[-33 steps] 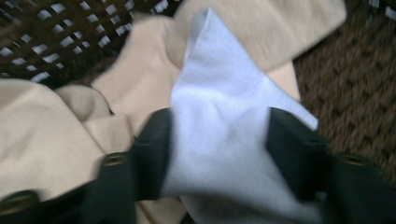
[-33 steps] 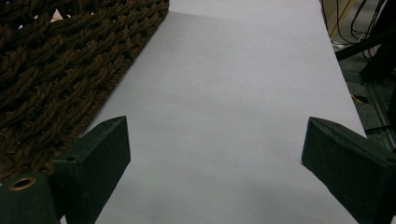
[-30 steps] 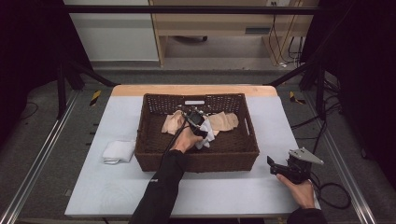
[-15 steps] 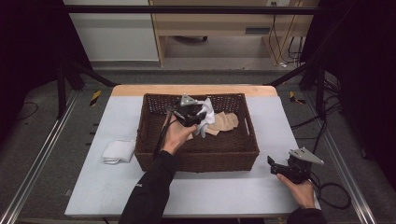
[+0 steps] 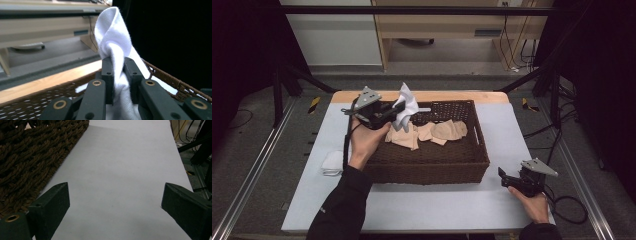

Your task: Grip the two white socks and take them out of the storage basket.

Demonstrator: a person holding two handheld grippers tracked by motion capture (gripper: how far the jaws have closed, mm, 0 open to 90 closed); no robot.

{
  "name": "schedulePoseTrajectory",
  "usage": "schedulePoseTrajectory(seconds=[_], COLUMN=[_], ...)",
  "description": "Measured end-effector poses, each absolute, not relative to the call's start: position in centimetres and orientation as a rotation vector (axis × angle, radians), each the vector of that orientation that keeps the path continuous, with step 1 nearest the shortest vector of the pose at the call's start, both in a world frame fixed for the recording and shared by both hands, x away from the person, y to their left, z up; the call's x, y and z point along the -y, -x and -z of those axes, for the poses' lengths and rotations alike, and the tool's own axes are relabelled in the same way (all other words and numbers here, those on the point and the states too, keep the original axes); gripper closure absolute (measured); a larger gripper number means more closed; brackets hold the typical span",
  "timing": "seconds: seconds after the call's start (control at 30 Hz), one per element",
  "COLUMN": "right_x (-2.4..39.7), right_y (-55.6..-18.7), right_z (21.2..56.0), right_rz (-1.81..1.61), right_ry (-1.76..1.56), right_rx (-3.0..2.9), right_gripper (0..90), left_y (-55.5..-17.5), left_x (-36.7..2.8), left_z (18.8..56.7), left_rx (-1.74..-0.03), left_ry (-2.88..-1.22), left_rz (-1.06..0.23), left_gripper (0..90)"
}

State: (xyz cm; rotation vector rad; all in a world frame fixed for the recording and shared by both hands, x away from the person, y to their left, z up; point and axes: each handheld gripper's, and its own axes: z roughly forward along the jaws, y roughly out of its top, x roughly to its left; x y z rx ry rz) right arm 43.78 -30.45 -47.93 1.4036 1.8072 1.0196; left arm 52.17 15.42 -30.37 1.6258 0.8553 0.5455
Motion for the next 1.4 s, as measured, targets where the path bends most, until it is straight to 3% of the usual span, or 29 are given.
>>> schedulePoseTrajectory(seconds=[0.57,0.93,1.13,1.4], right_x=[30.4,30.4,30.4,30.5], right_y=[-43.7,-43.7,-43.7,-43.6], right_z=[47.9,48.0,48.0,47.9], right_rz=[-1.013,-1.010,-1.008,-1.018], right_ry=[-1.402,-1.407,-1.405,-1.405], right_rx=[-1.811,-1.809,-1.811,-1.808], right_gripper=[8.3,8.4,8.4,8.4], left_y=[-46.8,-45.8,-46.0,-46.4], left_x=[-27.1,-32.7,-33.3,-32.8], left_z=[29.8,36.2,40.6,43.7], left_rx=[-0.950,-1.161,-1.268,-1.329], left_ry=[-1.463,-1.521,-1.632,-1.741], left_rz=[-0.699,-0.736,-0.674,-0.630], left_gripper=[79.7,79.2,78.5,77.0])
